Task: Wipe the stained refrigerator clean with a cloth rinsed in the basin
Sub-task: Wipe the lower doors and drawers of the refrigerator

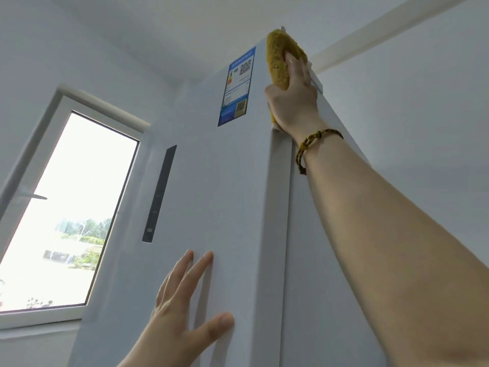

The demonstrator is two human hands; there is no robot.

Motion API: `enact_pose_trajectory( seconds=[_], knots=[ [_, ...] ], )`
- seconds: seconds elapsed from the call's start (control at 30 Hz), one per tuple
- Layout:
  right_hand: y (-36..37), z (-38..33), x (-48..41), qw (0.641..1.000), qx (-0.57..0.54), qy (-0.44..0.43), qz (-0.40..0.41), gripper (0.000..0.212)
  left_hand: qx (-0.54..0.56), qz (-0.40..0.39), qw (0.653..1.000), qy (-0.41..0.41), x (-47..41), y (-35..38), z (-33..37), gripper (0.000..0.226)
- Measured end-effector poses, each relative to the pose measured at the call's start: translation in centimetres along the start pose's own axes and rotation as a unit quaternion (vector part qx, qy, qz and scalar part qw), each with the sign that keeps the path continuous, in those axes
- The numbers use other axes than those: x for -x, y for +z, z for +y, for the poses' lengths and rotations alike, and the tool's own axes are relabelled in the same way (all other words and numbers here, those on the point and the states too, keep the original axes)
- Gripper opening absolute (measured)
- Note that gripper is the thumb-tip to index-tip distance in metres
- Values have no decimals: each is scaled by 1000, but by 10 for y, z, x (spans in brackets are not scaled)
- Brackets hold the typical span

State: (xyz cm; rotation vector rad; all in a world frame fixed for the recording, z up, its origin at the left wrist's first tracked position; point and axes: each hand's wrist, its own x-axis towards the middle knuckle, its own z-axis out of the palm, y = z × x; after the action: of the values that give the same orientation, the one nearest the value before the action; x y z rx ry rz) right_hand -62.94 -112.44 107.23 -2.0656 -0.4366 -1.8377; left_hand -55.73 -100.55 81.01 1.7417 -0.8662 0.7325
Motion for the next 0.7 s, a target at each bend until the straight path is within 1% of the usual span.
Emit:
enact_pose_trajectory(
  seconds=[0.1,0.17,0.23,0.3,0.4,0.47,0.53,0.57,0.63,0.7],
  knots=[
    [9,5,56,999,-1,-32,11,63,2,-4,1000,7,2,0,1,88],
    [16,9,101,997,4,-80,8,60,2,-10,1000,3,6,-1,1,86],
    [18,14,118,993,4,-121,-2,62,-3,-10,1000,9,8,-1,-2,85],
    [15,14,103,994,-4,-110,-9,64,-2,-8,1000,13,7,0,-2,84],
    [15,10,93,997,-33,-69,13,62,-6,-4,1000,17,6,0,-4,89],
    [23,13,119,996,-58,-50,38,62,-19,4,999,26,5,-1,-4,87],
    [32,23,174,993,-71,-81,46,60,-35,12,999,38,8,-1,-4,83],
    [35,33,203,991,-71,-110,35,58,-42,20,998,47,9,-2,-5,78],
    [36,57,261,986,-76,-145,-15,51,-45,29,998,42,24,-1,-10,60],
    [29,73,292,985,-95,-132,-59,50,-30,25,999,30,46,2,-20,48]
  ],
)
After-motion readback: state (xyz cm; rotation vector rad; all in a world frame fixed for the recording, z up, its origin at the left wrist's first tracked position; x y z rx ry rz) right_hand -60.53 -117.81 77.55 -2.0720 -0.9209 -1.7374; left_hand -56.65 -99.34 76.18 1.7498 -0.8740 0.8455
